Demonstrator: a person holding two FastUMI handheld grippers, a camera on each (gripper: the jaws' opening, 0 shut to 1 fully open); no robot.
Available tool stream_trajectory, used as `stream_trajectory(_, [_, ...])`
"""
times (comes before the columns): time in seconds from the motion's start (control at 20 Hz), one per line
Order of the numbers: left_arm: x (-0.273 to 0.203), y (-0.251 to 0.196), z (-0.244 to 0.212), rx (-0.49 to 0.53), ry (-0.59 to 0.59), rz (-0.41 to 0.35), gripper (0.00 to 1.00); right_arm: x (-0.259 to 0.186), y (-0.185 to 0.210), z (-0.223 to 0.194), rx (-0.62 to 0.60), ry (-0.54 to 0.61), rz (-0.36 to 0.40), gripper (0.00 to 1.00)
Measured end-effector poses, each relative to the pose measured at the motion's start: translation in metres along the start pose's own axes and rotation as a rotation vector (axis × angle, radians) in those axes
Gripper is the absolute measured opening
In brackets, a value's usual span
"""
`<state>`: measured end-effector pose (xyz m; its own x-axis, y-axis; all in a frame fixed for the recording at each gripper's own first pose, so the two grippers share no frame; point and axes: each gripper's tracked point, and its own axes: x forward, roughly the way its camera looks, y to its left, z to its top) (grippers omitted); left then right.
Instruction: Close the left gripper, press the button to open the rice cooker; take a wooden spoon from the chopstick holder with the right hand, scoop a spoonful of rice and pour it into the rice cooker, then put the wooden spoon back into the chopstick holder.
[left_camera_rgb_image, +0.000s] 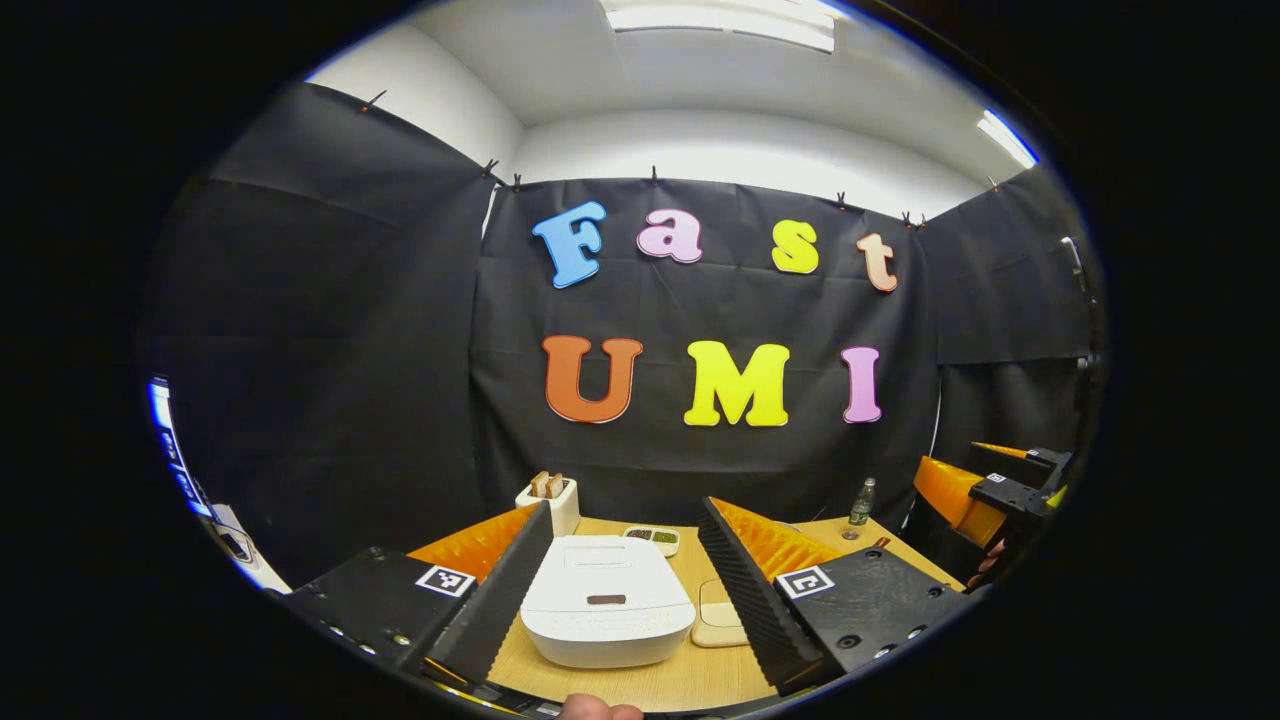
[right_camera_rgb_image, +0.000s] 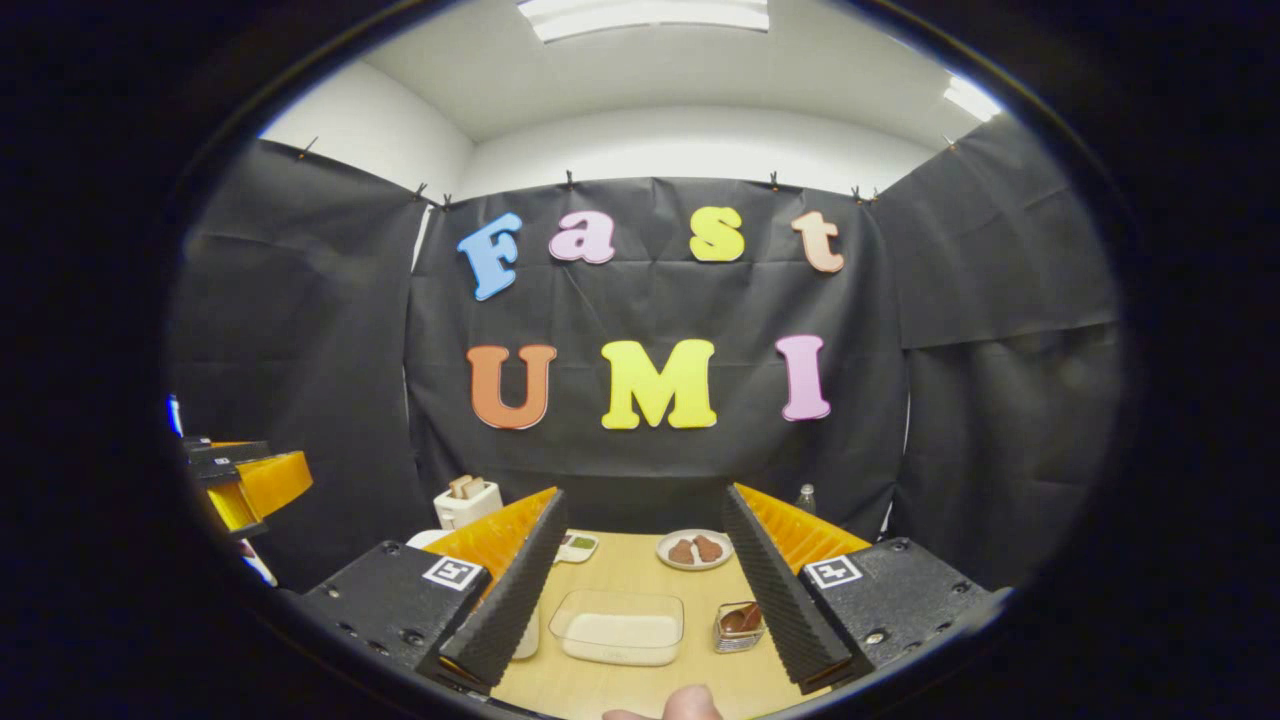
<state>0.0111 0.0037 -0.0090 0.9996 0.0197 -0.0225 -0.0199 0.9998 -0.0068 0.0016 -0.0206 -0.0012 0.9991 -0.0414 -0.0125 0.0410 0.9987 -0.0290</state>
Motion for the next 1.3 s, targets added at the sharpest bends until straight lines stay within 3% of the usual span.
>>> stream_trajectory(0.55, [0.024, -0.019, -0.024, -0.001, 0.087, -0.014, 0.94, 0.026, -0.045, -0.009, 0.008, 0.005, -0.056, 1.0])
stream_trajectory(1.1, [0.081, -0.017, -0.081, -0.001, 0.322, 0.014, 0.94, 0.068, -0.121, -0.039, 0.039, 0.05, -0.132, 1.0])
stream_trajectory(1.25, [0.096, -0.013, -0.1, -0.001, 0.406, 0.011, 0.83, 0.081, -0.137, -0.047, 0.05, 0.07, -0.142, 1.0])
stream_trajectory(1.3, [0.1, -0.012, -0.106, -0.004, 0.438, 0.013, 0.67, 0.085, -0.141, -0.051, 0.05, 0.078, -0.14, 1.0])
